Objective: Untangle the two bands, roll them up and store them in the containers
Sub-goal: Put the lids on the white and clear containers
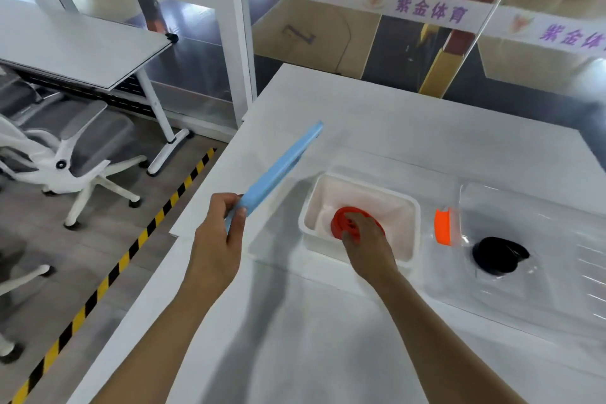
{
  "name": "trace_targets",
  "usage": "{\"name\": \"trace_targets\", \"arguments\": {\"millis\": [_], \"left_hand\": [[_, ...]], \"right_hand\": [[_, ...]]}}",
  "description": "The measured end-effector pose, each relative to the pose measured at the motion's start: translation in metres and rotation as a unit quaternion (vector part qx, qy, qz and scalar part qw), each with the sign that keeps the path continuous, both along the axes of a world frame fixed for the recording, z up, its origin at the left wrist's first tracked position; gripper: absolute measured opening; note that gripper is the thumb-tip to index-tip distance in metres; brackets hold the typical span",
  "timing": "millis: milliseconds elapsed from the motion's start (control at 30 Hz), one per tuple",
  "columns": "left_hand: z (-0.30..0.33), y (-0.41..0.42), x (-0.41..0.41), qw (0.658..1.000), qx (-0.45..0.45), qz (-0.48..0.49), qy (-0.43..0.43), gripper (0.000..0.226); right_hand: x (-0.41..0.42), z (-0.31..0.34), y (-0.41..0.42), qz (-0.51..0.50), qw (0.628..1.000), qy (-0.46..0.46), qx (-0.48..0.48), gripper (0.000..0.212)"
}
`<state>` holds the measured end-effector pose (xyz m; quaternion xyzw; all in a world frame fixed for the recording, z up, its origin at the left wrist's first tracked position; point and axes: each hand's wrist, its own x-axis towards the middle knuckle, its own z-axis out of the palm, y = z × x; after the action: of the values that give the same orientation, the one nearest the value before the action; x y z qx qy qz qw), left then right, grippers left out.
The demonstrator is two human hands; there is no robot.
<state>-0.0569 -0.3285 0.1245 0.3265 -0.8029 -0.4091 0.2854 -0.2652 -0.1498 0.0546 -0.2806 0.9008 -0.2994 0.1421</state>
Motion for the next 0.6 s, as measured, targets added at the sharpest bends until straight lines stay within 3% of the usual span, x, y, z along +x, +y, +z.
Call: {"name": "trace_targets", "arguments": {"millis": [300,400,600], "left_hand": [[0.065,0.007,-0.001,0.988,0.104,0.026,0.107,0.012],[0.06,0.008,-0.009,0.98,0.15,0.057,0.122,0.016],[0.014,0.017,-0.024,0.954,0.273,0.1,0.078,0.018]], "right_hand": [[-0.006,0.052,-0.011,-0.102,0.977,-0.118,-0.149,0.068],[-0.007,0.053,0.005,-0.151,0.944,-0.195,-0.219,0.051],[0.004,0.025,0.059,-0.199,0.923,-0.233,-0.232,0.023]]}}
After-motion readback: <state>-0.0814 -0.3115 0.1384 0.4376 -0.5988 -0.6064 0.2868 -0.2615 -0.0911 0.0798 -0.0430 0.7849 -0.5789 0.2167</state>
